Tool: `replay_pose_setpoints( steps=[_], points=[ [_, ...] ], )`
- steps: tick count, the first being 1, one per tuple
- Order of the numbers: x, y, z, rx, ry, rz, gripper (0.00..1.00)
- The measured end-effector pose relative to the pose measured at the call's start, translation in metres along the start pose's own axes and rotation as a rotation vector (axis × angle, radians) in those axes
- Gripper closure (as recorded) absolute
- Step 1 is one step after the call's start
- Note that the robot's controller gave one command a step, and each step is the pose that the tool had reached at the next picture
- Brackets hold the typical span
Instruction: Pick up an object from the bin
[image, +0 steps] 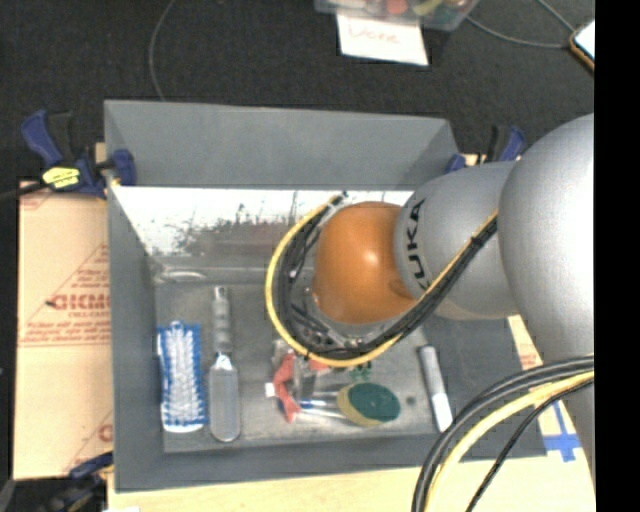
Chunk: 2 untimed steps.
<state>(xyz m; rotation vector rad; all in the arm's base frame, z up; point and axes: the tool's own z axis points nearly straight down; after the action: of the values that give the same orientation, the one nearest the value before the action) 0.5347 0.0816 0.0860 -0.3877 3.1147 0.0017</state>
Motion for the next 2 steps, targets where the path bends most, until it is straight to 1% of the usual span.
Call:
replay_pose_setpoints(
  steps=[1,2],
  points=[
    [-0.0019,-0.0005,-0.0243,0.001,-0.007,0.0,1.0],
    [-0.0021,-0.0005,-0.0311,0.001,-0.008,0.001,1.0]
  ],
)
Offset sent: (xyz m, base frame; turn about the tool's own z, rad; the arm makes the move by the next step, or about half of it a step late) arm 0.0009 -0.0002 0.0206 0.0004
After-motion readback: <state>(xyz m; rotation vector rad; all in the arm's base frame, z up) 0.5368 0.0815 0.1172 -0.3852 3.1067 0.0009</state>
